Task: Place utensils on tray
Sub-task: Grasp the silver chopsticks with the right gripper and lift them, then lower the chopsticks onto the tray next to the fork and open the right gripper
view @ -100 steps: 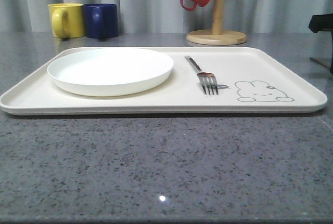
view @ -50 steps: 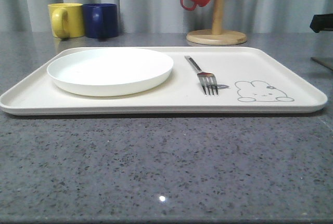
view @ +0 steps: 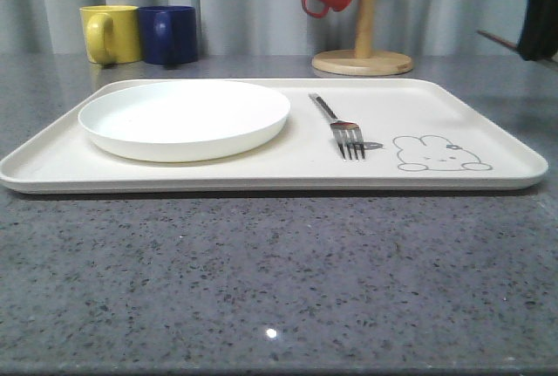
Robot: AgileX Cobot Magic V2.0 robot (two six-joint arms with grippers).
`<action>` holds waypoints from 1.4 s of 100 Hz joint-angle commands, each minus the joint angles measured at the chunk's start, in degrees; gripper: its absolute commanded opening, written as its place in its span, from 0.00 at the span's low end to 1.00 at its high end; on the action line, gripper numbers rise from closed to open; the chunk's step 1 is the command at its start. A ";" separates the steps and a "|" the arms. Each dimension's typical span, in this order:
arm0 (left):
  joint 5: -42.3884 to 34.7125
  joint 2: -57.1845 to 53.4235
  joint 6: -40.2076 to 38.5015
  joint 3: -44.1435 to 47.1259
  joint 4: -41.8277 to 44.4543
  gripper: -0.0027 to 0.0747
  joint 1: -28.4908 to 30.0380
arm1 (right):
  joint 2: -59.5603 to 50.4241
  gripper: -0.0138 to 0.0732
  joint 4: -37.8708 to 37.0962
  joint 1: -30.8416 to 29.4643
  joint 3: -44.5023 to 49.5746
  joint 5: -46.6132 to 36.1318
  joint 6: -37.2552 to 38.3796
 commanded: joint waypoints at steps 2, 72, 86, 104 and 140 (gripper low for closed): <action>-4.24 0.18 -0.11 -1.50 -0.51 0.01 0.20 | -2.34 0.09 0.39 4.32 -1.93 -3.17 3.45; -4.24 0.18 -0.11 -1.50 -0.51 0.01 0.20 | 6.67 0.09 -8.59 18.88 -1.93 -12.43 20.31; -4.24 0.18 -0.11 -1.50 -0.51 0.01 0.20 | 7.88 0.09 -8.61 18.88 -1.93 -12.26 20.31; -4.24 0.18 -0.11 -1.50 -0.51 0.01 0.20 | 7.88 0.24 -8.61 18.88 -1.93 -11.92 20.31; -4.24 0.18 -0.11 -1.50 -0.51 0.01 0.20 | 6.78 0.54 -8.76 18.88 -2.08 -11.60 20.31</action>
